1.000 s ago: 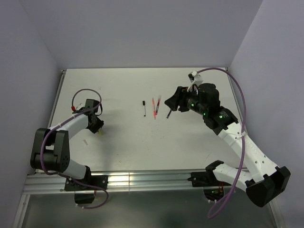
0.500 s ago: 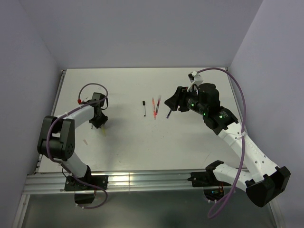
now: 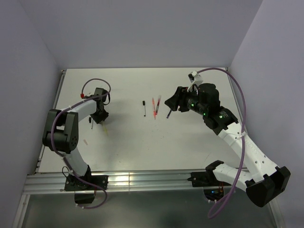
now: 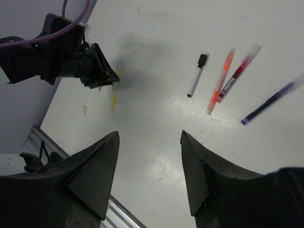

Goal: Insert the pens into the pen caps
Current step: Pick up the pen from the center of the board.

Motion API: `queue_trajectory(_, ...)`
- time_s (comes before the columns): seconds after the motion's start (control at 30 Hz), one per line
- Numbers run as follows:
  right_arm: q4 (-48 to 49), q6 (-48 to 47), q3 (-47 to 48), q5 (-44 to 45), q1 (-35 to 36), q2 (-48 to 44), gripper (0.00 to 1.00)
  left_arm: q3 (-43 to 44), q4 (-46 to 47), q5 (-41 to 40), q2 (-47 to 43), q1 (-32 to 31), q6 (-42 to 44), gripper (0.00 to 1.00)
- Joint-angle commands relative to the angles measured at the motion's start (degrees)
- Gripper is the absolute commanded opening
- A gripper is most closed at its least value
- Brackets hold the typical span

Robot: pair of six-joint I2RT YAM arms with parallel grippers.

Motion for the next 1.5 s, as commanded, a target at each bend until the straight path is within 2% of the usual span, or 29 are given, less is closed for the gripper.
queue_trajectory(0.0,0.45,-0.43,0.28,0.35,-0.35,-1.11,0.62,0.00,1.33,0.45,3.90,0.02,1.08,0.36)
queue_trajectory(0.2,0.10,-0.43,0.46,0.35,-0.35,-0.93,0.62,0.36,2.12,2.47,5.49,0.02,2.31,0.19)
queue_trajectory(0.3,0.02,-0.52,0.55,0.27,-0.27,-0.84,0.62,-0.08,2.73,4.14,5.75,-0.07,2.57,0.01)
queue_trajectory(0.5,1.94,-0.69,0.20,-4.99,-0.35,0.12,0.63,0.17,4.93,10.03,0.05,-1.65,3.36,0.00)
queue_trajectory(0.63,4.32,-0.52,0.02,-14.73,-0.27,2.05,0.63,2.90,5.29,11.97,-6.36,-5.59,3.36,0.00)
queue_trajectory(0.83,9.24,2.03,-0.86,-22.14,0.17,4.51,0.63,7.64,6.60,12.49,-15.86,-12.36,1.52,0.00)
queue_trajectory(1.1,17.06,3.61,-1.21,-20.05,2.72,12.15,0.63,12.92,9.77,13.72,-20.09,-20.27,0.29,0.00)
queue_trajectory(1.47,19.79,4.41,1.42,-16.79,4.74,18.67,0.63,14.50,12.14,13.46,-21.05,-25.21,-0.33,0.00)
